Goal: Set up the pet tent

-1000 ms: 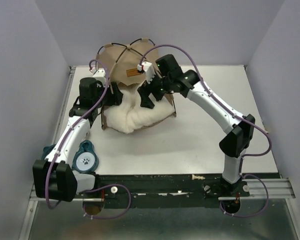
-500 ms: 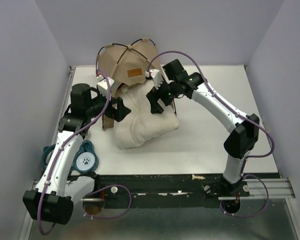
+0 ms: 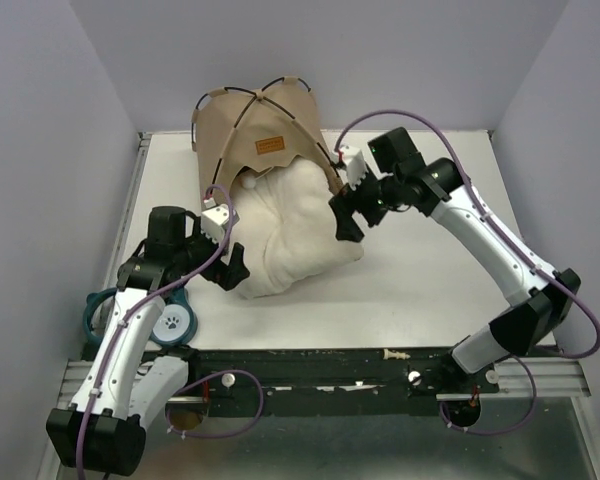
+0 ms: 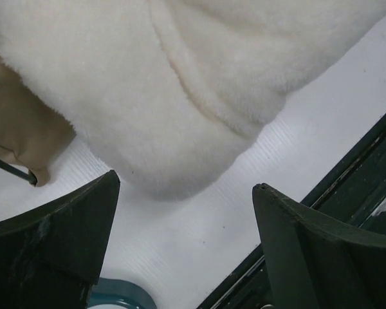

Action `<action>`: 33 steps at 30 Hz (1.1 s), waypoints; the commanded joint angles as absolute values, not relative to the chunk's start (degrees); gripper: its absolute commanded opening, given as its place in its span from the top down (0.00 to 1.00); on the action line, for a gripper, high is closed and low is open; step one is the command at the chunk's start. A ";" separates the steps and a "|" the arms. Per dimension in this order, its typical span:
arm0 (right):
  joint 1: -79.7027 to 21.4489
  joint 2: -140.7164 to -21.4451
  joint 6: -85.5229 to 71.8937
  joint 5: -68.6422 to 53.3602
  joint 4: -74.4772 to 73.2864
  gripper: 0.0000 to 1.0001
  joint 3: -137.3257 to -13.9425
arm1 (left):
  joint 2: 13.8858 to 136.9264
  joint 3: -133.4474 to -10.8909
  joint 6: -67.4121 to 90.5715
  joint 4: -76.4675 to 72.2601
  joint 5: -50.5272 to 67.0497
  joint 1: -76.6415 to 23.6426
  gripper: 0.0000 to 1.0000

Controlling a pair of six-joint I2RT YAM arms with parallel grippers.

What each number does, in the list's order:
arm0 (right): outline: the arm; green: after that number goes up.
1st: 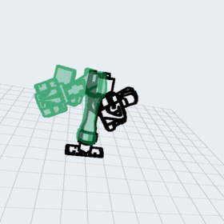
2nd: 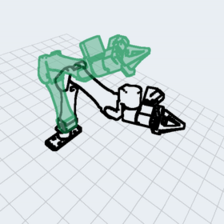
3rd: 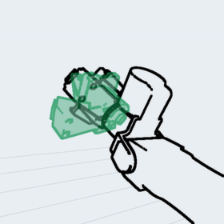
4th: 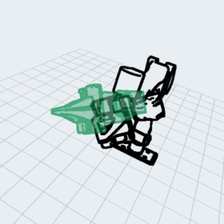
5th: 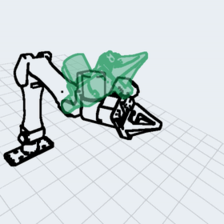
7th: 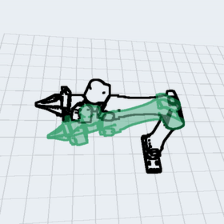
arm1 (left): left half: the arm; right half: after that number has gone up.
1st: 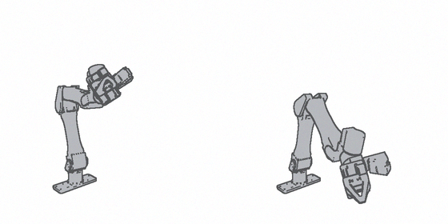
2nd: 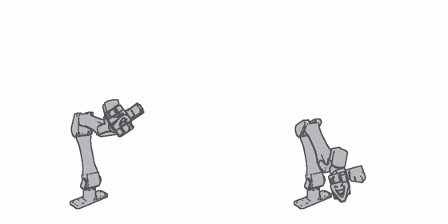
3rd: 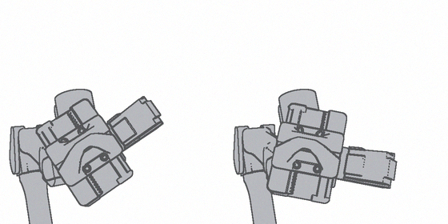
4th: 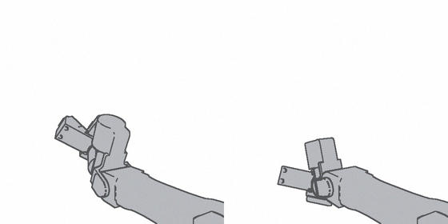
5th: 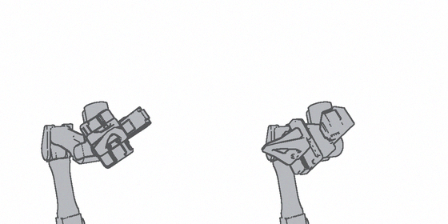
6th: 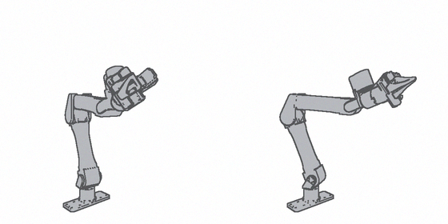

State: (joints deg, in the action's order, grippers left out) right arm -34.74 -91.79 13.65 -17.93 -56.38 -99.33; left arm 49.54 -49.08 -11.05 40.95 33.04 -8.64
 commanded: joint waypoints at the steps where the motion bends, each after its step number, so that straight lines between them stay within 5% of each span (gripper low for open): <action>1: -34.72 -84.65 15.65 -25.39 -63.90 0.00 -87.48 | 50.36 -48.69 -17.04 45.43 32.24 -7.65 0.01; 11: -34.72 -87.27 16.79 -25.84 -61.79 0.00 -84.46 | 59.07 -56.34 -28.80 49.74 24.43 -11.25 0.01; 21: -34.54 -90.52 14.59 -25.75 -61.52 0.03 -88.77 | 52.56 -35.70 -37.98 35.62 17.94 -21.97 0.01; 29: -34.54 -93.43 16.17 -21.36 -59.68 0.34 -88.16 | 57.12 -29.18 -32.18 15.32 9.78 -26.36 0.01; 33: -34.54 -94.57 15.39 -23.02 -58.89 0.54 -87.72 | 56.87 -28.39 -28.39 10.82 5.80 -27.33 0.21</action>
State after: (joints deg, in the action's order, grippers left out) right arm -34.52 -93.36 15.55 -23.29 -60.71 -88.12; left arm 57.25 -29.21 -32.86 21.63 12.47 -26.39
